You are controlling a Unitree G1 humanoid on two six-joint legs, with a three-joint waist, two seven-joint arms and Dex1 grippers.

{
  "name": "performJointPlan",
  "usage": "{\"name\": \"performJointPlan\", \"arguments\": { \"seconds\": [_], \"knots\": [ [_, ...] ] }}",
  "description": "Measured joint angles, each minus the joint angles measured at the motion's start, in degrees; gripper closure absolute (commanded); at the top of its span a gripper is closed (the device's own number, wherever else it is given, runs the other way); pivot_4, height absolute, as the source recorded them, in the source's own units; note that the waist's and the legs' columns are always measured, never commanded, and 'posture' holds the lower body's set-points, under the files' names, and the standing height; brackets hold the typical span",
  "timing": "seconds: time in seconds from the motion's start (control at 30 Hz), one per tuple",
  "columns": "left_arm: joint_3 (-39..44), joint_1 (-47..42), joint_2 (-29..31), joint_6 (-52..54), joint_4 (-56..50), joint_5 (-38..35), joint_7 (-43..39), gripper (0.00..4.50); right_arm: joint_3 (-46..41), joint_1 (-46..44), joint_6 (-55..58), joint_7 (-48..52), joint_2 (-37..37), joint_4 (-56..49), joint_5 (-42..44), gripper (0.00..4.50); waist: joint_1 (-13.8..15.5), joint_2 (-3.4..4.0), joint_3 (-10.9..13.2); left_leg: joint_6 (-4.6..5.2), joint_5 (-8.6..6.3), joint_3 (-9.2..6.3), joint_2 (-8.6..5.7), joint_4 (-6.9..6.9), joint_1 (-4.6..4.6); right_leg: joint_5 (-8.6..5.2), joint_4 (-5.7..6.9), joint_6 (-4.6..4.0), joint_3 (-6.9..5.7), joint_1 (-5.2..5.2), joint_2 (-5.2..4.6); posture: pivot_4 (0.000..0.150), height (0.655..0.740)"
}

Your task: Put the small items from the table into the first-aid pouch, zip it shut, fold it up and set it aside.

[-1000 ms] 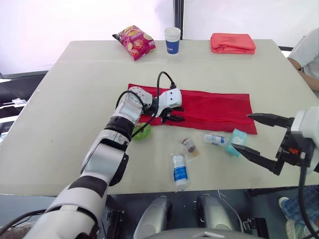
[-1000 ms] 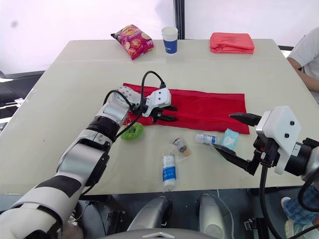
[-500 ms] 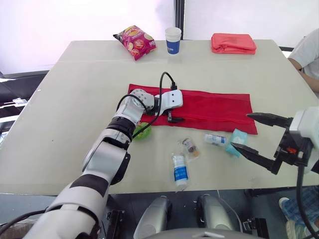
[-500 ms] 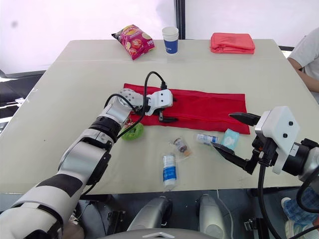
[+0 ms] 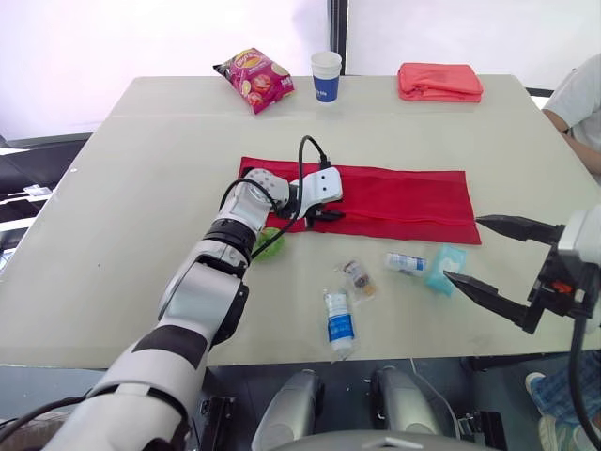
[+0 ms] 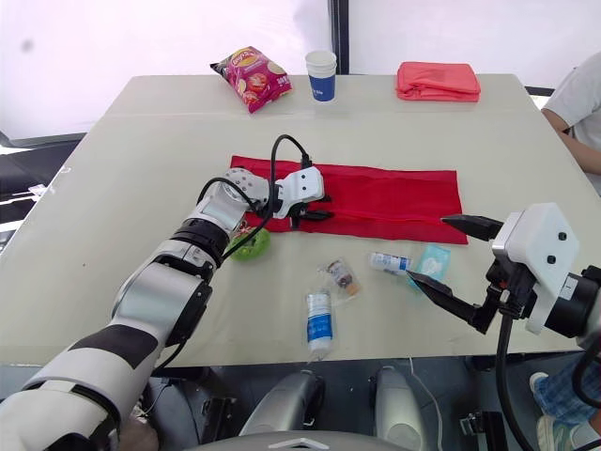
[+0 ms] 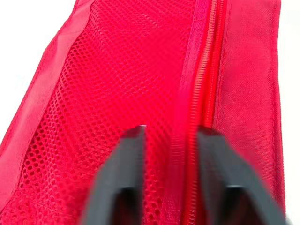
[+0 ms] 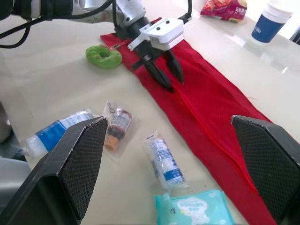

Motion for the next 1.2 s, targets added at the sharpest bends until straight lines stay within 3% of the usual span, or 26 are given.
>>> {"name": "performJointPlan", "arguments": {
  "seconds": [0.13, 0.17, 0.23, 0.33, 0.37, 0.67, 0.77, 0.87, 0.9, 1.03, 1.13, 1.2],
  "knots": [
    [2.4, -2.1, -0.8, 3.5, 0.7, -2.2, -2.9, 4.4, -1.5, 1.0, 0.0, -0.1, -0.4, -0.3, 0.9, 0.0, 0.0, -0.01, 0.0, 0.01, -0.01, 0.01, 0.0, 0.0, 0.0, 0.0, 0.0, 0.0, -0.01, 0.01, 0.0, 0.15, 0.74],
    [2.7, -2.3, -0.9, 4.1, 0.7, -2.6, -3.5, 3.98, -1.5, 1.1, 0.0, -0.1, -0.5, -0.3, 0.9, 0.0, 0.0, -0.01, 0.0, 0.01, -0.01, 0.01, 0.0, 0.0, 0.0, 0.0, 0.0, 0.0, -0.01, 0.02, 0.0, 0.15, 0.74],
    [3.5, -2.6, -1.2, 5.6, 0.7, -3.5, -5.4, 3.64, -1.6, 1.4, 0.0, -0.1, -0.6, -0.3, 1.1, 0.0, -0.1, -0.01, 0.0, 0.01, -0.01, 0.01, 0.0, 0.01, 0.0, 0.0, 0.0, 0.0, -0.01, 0.02, 0.0, 0.15, 0.74],
    [3.5, -2.6, -1.2, 3.4, 0.7, -2.8, -3.4, 2.25, -1.7, 1.6, 0.0, -0.2, -0.7, -0.3, 1.6, 0.0, -0.1, -0.02, 0.0, 0.0, 0.0, 0.01, 0.01, 0.0, 0.01, 0.0, 0.0, 0.0, 0.0, 0.02, 0.0, 0.15, 0.74],
    [3.4, -2.6, -1.2, 3.2, 0.6, -2.6, -3.2, 2.0, -1.7, 1.6, 0.0, -0.2, -0.7, -0.3, 1.7, 0.0, -0.1, -0.02, 0.0, 0.0, 0.0, 0.01, 0.01, 0.0, 0.02, 0.0, 0.0, 0.0, 0.0, 0.02, 0.0, 0.15, 0.74],
    [-0.6, -2.5, -0.2, -4.4, 0.8, 3.1, 2.0, 2.0, -1.7, 1.7, -0.1, -1.1, -0.7, -0.4, 1.8, 0.0, 0.1, -0.02, 0.0, 0.01, -0.01, 0.01, 0.0, 0.0, 0.02, 0.0, -0.01, 0.01, 0.02, 0.02, -0.01, 0.15, 0.74],
    [-1.1, -2.5, -0.2, -5.7, 1.5, 4.1, 3.5, 2.8, -1.7, 1.7, -0.1, -1.3, -0.7, -0.5, 1.8, 0.0, 0.1, -0.02, 0.0, 0.01, -0.01, 0.02, 0.0, 0.0, 0.02, 0.0, 0.0, 0.01, 0.02, 0.02, 0.0, 0.15, 0.74],
    [-0.6, -2.5, -0.3, -5.1, 2.2, 3.1, 1.1, 4.25, -1.7, 1.7, -0.1, -1.5, -0.7, -0.5, 1.9, 0.0, 0.1, -0.02, 0.0, 0.01, -0.01, 0.03, 0.0, 0.0, 0.02, 0.0, 0.0, 0.01, 0.02, 0.02, 0.0, 0.15, 0.74],
    [-0.2, -2.5, -0.4, -4.4, 2.4, 2.5, 0.1, 4.46, -1.7, 1.8, -0.1, -1.7, -0.7, -0.6, 2.0, 0.0, 0.1, -0.02, 0.0, 0.01, -0.01, 0.03, 0.0, 0.0, 0.02, 0.0, 0.0, 0.01, 0.01, 0.02, 0.0, 0.15, 0.74],
    [2.5, -2.7, -1.0, 0.8, 2.7, -0.5, -3.5, 4.46, -1.6, 1.8, 0.1, -3.8, -0.7, -0.8, 4.2, 0.0, 0.0, -0.02, 0.0, 0.01, -0.01, 0.02, 0.0, 0.01, 0.02, 0.0, 0.0, 0.01, 0.01, 0.02, 0.01, 0.15, 0.74],
    [3.8, -3.1, -1.4, 3.9, 2.6, -2.0, -5.0, 4.46, 0.6, 1.7, 0.1, -9.7, -1.8, -0.7, 12.8, 0.0, -0.1, -0.02, 0.0, 0.01, 0.0, 0.01, 0.01, 0.0, 0.02, 0.0, 0.0, 0.0, 0.01, 0.02, -0.01, 0.15, 0.74],
    [3.9, -3.1, -1.5, 5.0, 2.5, -2.4, -5.2, 4.46, 6.8, 1.1, -0.3, -16.7, -3.2, -0.6, 20.8, 0.0, -0.1, -0.03, 0.0, 0.0, 0.0, -0.01, 0.03, 0.0, 0.02, 0.0, 0.0, 0.0, 0.01, 0.02, -0.04, 0.15, 0.74]
  ]
}}
